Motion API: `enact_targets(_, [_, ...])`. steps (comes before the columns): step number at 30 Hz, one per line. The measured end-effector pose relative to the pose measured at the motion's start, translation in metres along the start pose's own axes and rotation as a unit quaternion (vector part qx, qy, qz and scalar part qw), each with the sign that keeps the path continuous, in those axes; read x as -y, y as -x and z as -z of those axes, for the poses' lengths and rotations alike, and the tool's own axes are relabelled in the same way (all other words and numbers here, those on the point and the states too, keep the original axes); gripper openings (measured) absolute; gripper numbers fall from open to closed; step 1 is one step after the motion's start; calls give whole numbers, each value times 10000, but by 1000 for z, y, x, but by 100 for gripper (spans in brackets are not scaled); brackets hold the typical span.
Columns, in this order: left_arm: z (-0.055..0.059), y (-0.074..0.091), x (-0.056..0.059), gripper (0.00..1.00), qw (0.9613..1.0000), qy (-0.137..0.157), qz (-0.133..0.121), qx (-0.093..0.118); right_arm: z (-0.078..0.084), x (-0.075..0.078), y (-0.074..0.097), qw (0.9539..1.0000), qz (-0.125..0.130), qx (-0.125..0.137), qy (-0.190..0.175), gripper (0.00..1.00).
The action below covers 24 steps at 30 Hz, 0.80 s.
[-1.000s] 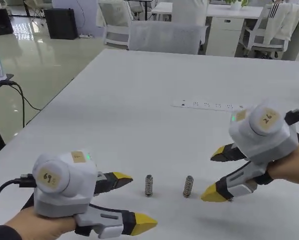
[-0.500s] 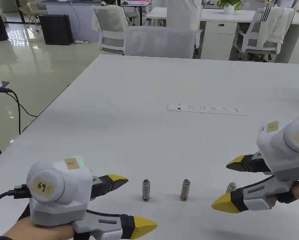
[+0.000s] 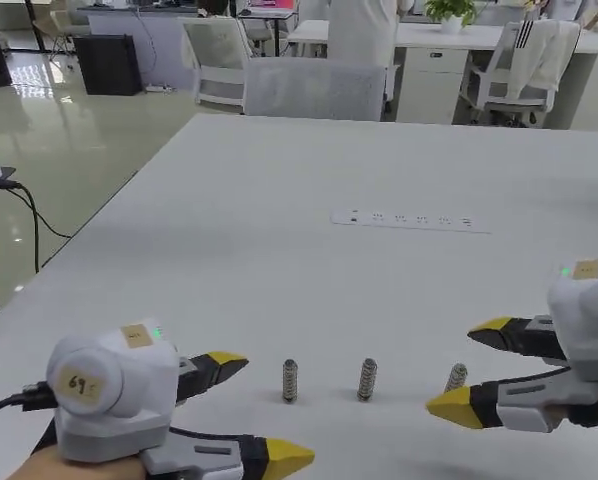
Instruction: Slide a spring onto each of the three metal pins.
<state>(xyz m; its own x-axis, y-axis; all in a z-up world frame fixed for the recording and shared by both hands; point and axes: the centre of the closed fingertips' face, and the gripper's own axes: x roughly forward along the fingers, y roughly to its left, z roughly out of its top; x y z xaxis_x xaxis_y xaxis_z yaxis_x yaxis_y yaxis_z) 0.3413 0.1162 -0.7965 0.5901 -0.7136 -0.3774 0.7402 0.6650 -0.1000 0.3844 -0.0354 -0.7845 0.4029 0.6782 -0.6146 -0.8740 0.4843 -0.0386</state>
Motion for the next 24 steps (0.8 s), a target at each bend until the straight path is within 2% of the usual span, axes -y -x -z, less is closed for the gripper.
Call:
enact_targets(8, [0,-1,0,75,10000,48,-15,55,16,-2,4,9998,92,119,-148,67])
enact_targets(16, [3,0,-1,78,9999,130,-64,88,25,-2,3,9994,117,256,-179,70])
enact_targets(24, [7,1,-4,80,9996,216,-134,132,27,1,3,9989,157,373,-242,73])
